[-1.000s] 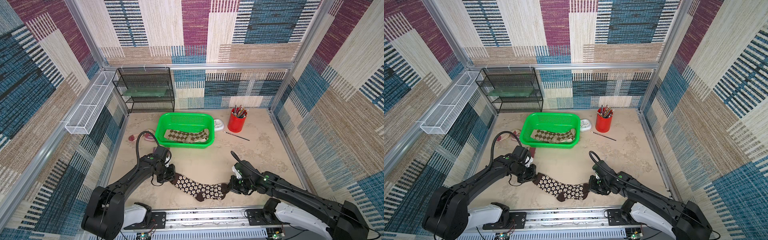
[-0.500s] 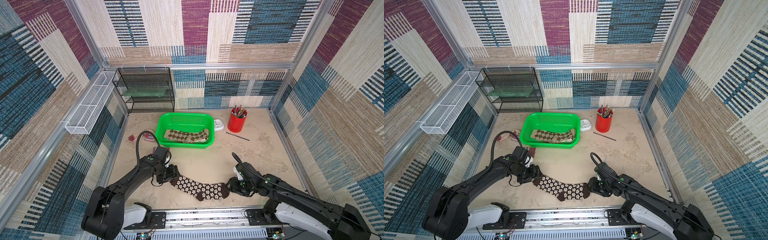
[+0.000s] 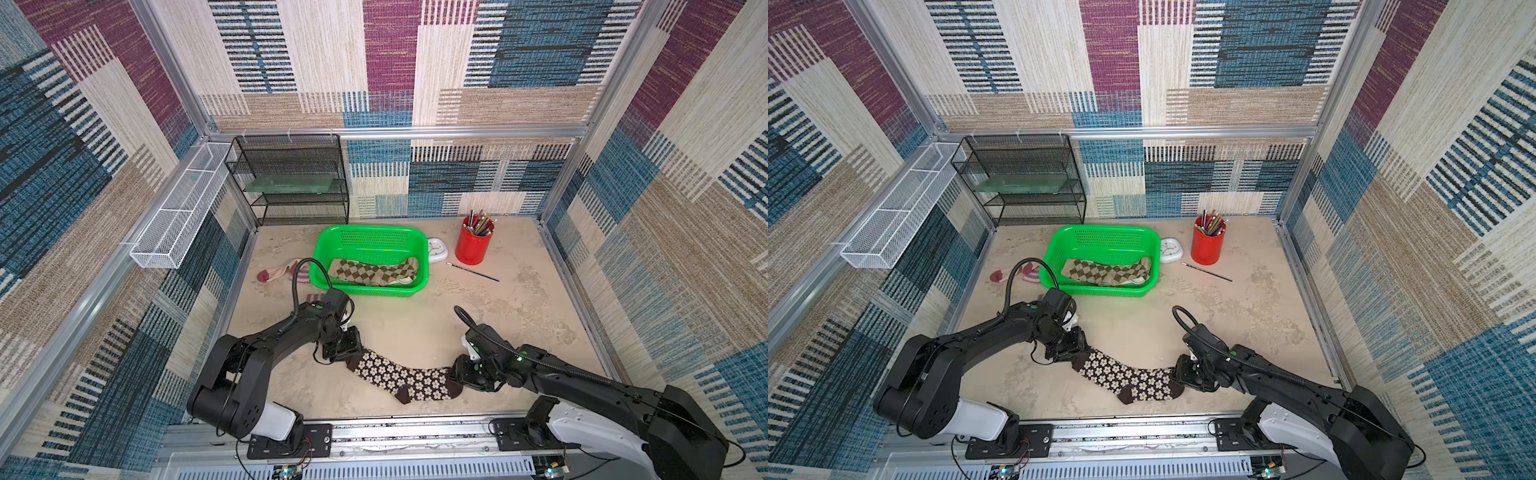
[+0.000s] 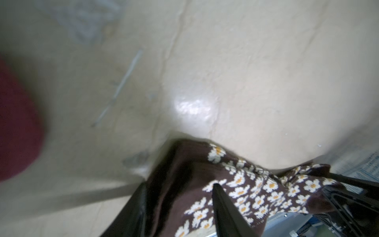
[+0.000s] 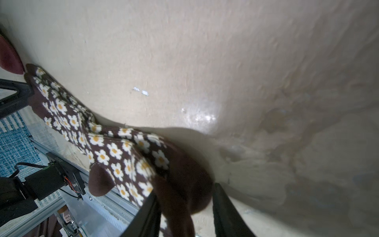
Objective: Place the socks together as a pair
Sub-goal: Pick up a pair of socks from the center of the board, then place a pair of socks in the bin.
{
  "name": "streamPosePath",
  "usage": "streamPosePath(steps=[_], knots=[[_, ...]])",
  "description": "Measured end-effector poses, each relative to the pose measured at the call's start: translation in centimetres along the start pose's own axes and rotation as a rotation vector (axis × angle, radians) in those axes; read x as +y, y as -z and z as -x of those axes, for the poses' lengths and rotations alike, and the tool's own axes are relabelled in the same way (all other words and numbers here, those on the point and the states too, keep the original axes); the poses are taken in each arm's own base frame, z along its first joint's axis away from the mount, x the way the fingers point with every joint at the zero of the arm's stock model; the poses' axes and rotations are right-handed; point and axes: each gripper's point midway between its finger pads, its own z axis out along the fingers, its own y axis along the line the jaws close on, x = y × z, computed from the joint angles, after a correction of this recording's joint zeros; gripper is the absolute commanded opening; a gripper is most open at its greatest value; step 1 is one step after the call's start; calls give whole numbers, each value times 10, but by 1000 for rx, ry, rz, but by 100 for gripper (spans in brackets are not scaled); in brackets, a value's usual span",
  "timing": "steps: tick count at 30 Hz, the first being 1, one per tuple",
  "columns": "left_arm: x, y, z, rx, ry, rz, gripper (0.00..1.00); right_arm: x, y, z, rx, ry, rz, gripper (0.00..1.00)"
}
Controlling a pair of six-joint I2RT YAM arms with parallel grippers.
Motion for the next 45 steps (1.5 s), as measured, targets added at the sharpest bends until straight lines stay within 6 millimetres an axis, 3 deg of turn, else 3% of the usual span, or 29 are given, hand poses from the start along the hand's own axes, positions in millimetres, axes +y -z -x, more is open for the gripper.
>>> streamPosePath(steps=[5,9,12,17,20,26,30,33,36,45], knots=[[-5,-3,-3,4,-12,-40,11,-2,-4,3,-2,-1,-2,10],[-7,0,-4,-1,-17,-40,3,5,3,7,-14,5,19,5],[-15,14,4,-33,-29,-44,0,20,16,18,-51,12,61,3],[-47,57,28,-147,-72,-112,0,50,41,37,-100,24,113,2],[-63,91,47,-220,-78,-150,0,77,62,58,-144,38,156,2],[-85,169,99,-380,-90,-208,0,151,101,119,-221,111,254,2],[-86,205,138,-447,-68,-221,0,194,113,164,-244,162,291,2],[-81,217,166,-471,-47,-218,0,216,111,199,-246,193,304,2],[-74,217,191,-468,-32,-207,0,225,100,234,-243,205,300,2],[-50,191,256,-436,-9,-146,0,218,47,311,-200,219,241,2]])
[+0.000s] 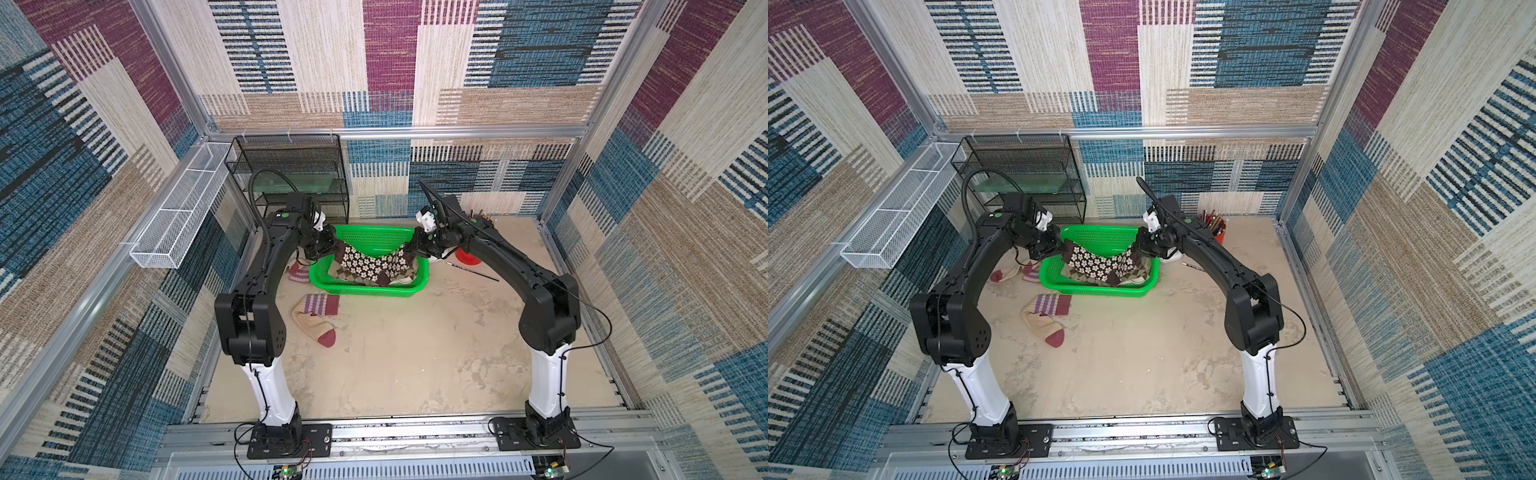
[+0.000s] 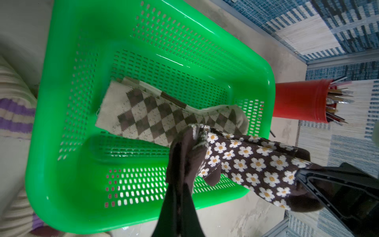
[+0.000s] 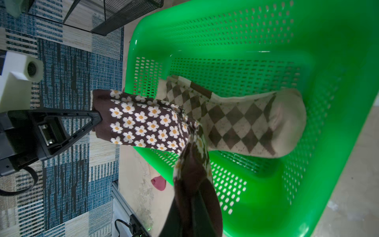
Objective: Place the socks together as a pair
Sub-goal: Place a pair of socks in the bin.
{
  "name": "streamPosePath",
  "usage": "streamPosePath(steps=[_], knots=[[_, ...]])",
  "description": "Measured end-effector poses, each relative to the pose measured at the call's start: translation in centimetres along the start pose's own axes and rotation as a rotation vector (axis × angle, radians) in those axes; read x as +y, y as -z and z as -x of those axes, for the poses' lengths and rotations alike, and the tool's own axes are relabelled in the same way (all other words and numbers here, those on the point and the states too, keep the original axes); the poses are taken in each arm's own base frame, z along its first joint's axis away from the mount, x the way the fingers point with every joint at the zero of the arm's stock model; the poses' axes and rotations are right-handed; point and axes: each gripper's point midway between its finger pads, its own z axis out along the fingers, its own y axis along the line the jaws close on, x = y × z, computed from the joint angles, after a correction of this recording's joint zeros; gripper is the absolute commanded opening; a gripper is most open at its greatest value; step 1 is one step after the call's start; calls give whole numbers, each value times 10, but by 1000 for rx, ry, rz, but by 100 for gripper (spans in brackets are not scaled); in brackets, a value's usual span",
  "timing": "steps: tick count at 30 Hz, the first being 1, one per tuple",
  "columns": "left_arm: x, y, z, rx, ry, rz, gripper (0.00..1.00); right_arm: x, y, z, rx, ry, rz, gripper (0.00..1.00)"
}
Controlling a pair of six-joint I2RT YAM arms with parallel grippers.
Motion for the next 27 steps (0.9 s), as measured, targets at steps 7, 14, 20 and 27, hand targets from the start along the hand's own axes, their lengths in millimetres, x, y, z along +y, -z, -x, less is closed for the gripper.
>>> streamPosePath(steps=[7,14,20,27], knots=[[15,-38,15,53,6,24,2,-46,-47,6,82,-35,-64,7],[32,-63,2,135,18,53,70,-66,-45,24,41,-5,-173,50],[26,-42,5,109,5,69,90,-65,-22,34,-12,18,-228,58],[-3,40,5,-27,-30,53,92,-29,27,28,-89,79,-229,80]])
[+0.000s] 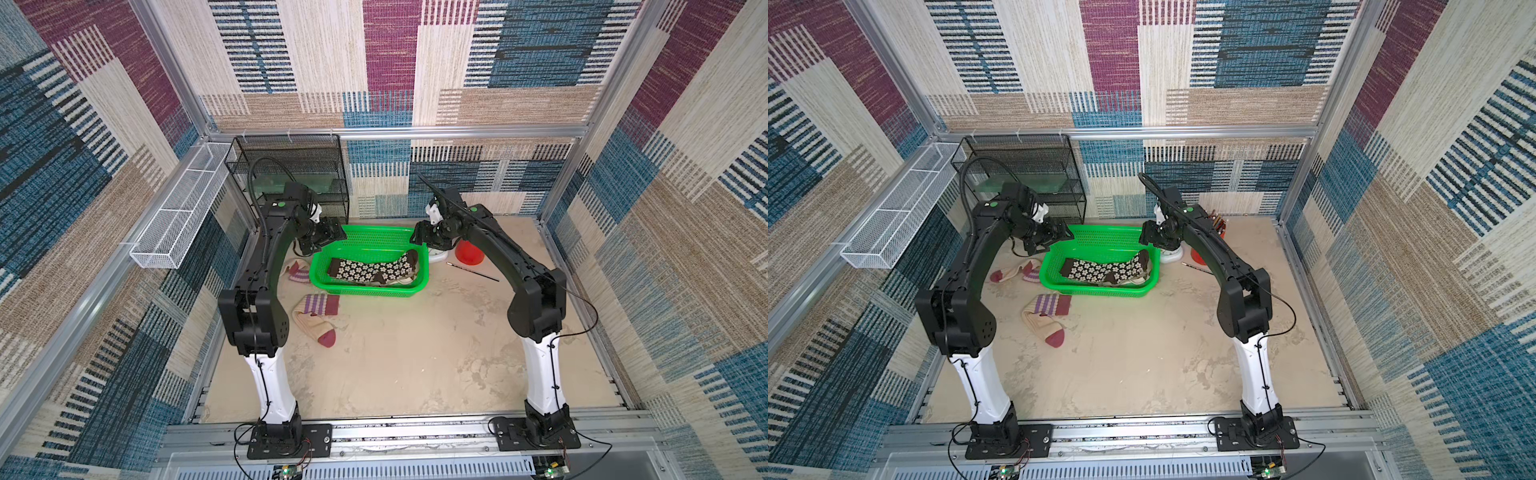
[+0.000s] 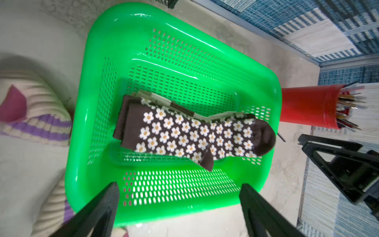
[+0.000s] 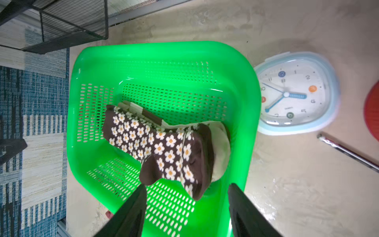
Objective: Place the socks together as a pair
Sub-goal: Place a pair of socks in the bin.
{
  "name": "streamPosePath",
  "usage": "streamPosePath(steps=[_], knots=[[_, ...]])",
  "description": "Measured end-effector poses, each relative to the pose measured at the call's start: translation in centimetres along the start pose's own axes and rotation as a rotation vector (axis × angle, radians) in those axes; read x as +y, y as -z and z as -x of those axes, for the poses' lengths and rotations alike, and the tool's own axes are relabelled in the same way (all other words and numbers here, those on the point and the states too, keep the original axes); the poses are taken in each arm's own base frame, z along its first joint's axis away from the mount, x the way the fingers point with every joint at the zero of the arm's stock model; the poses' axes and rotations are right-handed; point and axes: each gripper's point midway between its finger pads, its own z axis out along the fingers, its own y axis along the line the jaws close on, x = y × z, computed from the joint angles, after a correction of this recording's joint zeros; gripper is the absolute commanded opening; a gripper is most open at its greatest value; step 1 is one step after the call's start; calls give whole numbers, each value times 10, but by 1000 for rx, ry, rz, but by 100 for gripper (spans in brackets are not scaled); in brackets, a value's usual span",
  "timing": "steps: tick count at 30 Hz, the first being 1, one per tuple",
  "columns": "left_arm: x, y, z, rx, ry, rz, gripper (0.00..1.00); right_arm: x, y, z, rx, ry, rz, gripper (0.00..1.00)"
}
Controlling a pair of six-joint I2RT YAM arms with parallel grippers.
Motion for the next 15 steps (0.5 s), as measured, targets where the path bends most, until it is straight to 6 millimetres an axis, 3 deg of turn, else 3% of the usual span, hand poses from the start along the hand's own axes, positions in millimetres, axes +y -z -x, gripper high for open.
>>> streamPosePath(steps=[4,7,8,12,15], knots=[[16,32,-37,-14,61,34,92,23,42,-25,-40,73,37,86],[31,43,-82,6,103,63,92,32,67,-52,-60,120,82,89],[34,43,-95,18,111,67,92,31,71,-62,-57,130,86,98],[54,30,-147,97,165,92,89,29,89,-108,-44,166,124,96],[64,16,-185,165,175,119,81,32,103,-136,-58,186,176,96]])
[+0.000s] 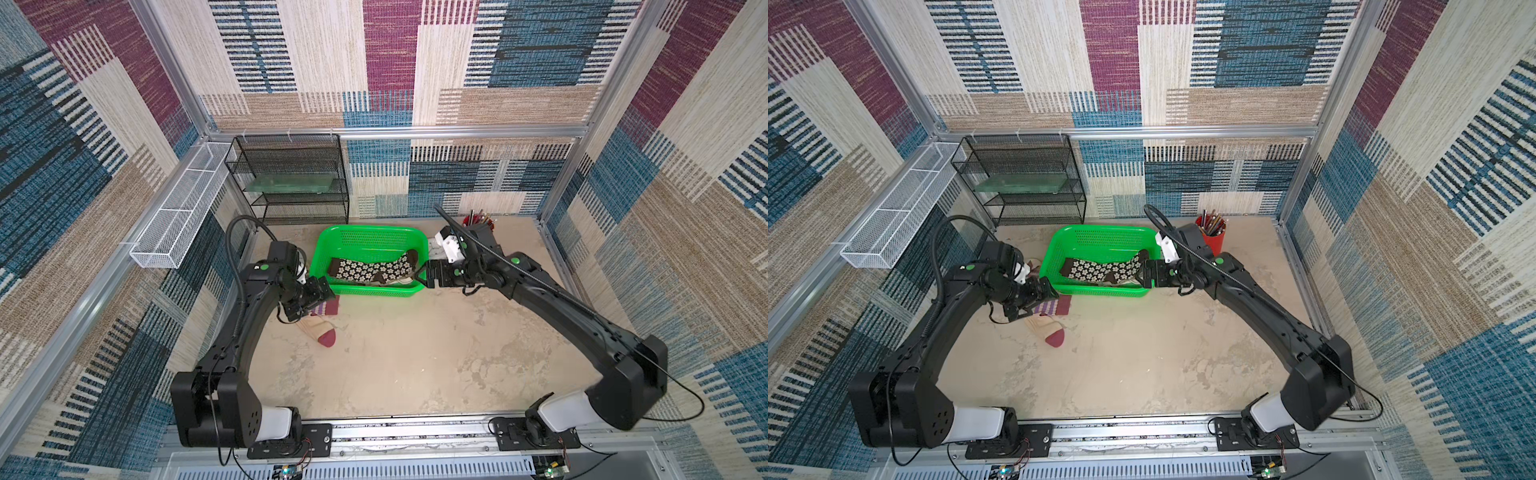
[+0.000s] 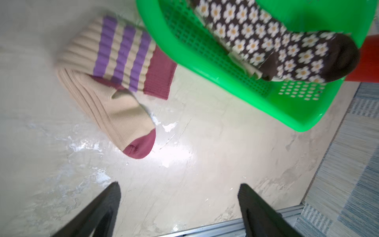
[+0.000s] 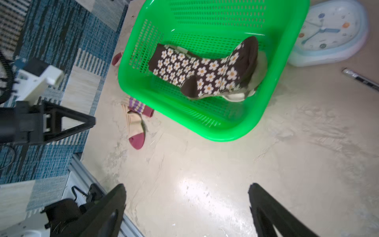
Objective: Place the socks together as a pair
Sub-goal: Place a pair of socks in the bin, then move the sock to the center of the board.
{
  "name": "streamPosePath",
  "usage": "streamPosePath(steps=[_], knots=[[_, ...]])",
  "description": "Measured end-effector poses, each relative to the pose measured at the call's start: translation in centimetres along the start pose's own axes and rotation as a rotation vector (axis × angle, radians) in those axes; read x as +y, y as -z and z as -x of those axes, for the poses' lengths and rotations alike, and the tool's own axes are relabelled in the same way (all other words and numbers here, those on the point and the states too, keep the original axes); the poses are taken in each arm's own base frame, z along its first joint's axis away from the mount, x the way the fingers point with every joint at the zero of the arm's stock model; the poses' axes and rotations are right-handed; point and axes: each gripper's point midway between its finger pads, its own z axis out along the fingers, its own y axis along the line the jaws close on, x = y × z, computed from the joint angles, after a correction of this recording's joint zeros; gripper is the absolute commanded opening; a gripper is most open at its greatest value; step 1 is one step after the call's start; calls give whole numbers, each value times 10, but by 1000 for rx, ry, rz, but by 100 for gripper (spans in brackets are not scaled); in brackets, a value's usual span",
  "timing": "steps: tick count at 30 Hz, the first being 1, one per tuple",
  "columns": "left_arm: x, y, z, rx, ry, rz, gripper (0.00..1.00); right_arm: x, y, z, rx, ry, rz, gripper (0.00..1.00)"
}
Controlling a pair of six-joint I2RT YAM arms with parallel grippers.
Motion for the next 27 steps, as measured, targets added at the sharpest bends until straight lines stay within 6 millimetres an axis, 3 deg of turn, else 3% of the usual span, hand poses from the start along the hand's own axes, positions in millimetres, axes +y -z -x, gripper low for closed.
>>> streamPosePath(steps=[6,10,14,25,27], knots=[[19,-44,-45,108,-38,92,61,3,16,-47,-5,-27,54,96],[42,-70,-57,146,-44,189,54,3,28,-64,-22,-58,82,96],[53,-79,-51,114,-50,239,51,4,38,-71,-46,-77,102,96],[54,-97,-14,21,-84,299,41,5,49,-80,-66,-90,127,96],[55,-104,-14,37,-93,312,25,5,50,-81,-66,-90,128,96]])
